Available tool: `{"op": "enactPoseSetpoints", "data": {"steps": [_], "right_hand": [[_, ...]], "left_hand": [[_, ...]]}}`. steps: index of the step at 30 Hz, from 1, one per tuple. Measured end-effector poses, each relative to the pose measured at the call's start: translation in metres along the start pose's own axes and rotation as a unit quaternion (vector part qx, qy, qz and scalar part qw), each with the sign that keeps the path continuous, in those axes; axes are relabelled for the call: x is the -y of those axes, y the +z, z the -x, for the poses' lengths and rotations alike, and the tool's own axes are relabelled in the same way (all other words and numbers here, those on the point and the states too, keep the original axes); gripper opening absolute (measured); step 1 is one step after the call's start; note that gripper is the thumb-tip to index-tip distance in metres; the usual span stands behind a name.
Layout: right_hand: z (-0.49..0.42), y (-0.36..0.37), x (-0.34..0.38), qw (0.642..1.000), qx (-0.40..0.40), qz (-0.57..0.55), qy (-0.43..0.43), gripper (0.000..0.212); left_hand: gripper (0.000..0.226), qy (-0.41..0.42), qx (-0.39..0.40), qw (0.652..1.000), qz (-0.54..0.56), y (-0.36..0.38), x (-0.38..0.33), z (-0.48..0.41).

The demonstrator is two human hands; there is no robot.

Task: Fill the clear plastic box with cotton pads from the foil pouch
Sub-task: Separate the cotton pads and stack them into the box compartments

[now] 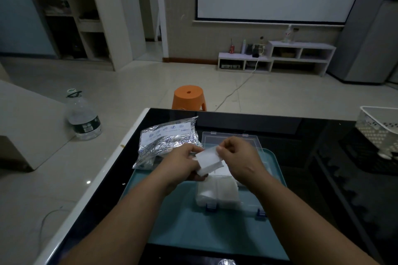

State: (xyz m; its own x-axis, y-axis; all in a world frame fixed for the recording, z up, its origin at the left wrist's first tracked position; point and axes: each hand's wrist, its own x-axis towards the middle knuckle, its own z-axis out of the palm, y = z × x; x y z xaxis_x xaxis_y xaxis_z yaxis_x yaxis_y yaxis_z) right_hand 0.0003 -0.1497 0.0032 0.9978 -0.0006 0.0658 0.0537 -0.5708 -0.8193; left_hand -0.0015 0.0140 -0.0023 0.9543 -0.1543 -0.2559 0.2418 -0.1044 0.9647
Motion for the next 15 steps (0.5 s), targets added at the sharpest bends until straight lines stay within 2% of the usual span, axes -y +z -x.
{"op": "enactPoseSetpoints", "data": {"steps": [3,8,11,15], "right_hand": [[0.0001,0.0029,-0.0026,0.999,-0.002,0.05,-0.013,0.013],[0.0005,0.0053,-0.0039,0.996,-0.03,0.08,-0.019,0.012],[0.0004,0.0054,-0.004,0.996,-0.025,0.081,-0.02,0.01],[-0.0003,0.0012,-0.0048,0.998,-0.038,0.047,0.0,0.007]], "left_hand": [[0.026,-0.008,0.012,0.999,0.029,0.002,-0.0022,0.0011],[0.041,-0.037,0.015,0.996,0.085,0.0039,-0.0059,0.0024],[0.031,-0.042,0.021,0.99,0.136,0.0065,-0.0088,0.0046],[0.025,-0.015,-0.055,0.998,0.034,0.0098,-0.0049,0.0001]]}}
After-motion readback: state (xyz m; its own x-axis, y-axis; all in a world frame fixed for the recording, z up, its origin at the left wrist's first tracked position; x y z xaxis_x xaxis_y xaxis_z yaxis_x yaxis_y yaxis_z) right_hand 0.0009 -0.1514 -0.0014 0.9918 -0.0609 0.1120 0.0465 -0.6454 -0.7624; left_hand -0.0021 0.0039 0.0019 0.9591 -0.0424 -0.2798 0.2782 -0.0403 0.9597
